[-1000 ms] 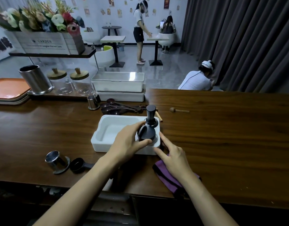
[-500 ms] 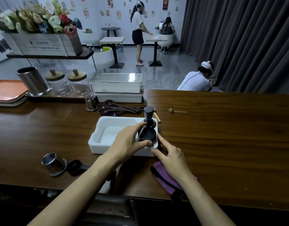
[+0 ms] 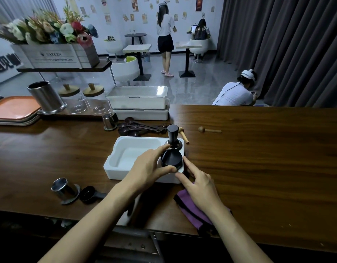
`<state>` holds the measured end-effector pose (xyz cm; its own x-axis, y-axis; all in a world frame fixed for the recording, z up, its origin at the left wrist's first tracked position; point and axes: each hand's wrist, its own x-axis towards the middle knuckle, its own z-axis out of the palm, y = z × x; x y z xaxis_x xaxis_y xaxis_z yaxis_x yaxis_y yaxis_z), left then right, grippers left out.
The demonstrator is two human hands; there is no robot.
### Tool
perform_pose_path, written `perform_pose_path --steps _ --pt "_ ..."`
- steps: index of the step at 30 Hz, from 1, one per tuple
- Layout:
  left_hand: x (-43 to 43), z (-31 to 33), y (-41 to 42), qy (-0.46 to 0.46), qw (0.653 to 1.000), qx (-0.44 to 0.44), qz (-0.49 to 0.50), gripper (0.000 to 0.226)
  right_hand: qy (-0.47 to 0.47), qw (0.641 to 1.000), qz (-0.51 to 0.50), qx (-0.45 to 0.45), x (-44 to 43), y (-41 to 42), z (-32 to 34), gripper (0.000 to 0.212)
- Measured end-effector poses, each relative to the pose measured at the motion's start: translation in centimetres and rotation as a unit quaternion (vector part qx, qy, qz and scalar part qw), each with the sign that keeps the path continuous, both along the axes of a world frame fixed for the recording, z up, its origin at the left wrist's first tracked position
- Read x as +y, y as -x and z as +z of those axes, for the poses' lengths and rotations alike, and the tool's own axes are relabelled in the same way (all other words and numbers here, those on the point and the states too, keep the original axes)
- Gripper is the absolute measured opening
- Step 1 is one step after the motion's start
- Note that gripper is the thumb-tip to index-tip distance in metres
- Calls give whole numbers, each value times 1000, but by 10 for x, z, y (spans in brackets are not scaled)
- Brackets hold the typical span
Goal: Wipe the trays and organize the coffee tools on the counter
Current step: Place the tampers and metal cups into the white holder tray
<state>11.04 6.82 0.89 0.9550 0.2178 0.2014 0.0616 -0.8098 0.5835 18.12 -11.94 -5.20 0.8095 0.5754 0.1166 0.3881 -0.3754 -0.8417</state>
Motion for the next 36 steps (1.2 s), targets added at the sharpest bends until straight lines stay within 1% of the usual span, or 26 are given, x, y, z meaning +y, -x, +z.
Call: perform_pose_path --steps 2,4,7,8,11,16,18,20,22,26,28,32,36 --pt "-2 2 2 13 1000 -6 -6 89 -2 1000 7 -6 0 1 2 67" --pt "-2 1 3 19 1000 -2 -7 87 -3 1000 10 -6 -1 2 4 62" --pt "2 -5 8 29 999 16 10 104 -3 1000 16 -12 -2 3 7 61" --pt "3 -8 13 36 999 12 22 106 -4 1000 18 -14 -2 3 7 60" --pt "8 -14 39 37 997 -15 63 95 -3 1000 9 -23 -2 2 6 58" --pt "35 -25 100 -29 990 -66 118 64 16 1000 -9 -19 0 3 5 57" --pt "51 -30 124 -52 988 -72 128 53 25 999 -11 -17 1 3 5 56" --pt "65 -33 145 -60 987 -67 131 53 40 999 -13 -16 2 4 7 55" --pt "78 -37 161 -61 988 -59 130 59 54 998 -19 -16 3 6 10 56" --pt "96 -54 176 -58 994 -19 88 60 77 996 -41 -7 7 13 17 56" --pt "103 -60 178 -60 996 -18 58 56 80 995 -56 -6 10 17 20 55" --pt "109 -67 180 -69 996 -54 4 41 72 994 -88 -7 14 26 24 57" --pt "110 -60 191 -68 991 -108 -27 44 64 991 -120 -7 17 31 25 62"
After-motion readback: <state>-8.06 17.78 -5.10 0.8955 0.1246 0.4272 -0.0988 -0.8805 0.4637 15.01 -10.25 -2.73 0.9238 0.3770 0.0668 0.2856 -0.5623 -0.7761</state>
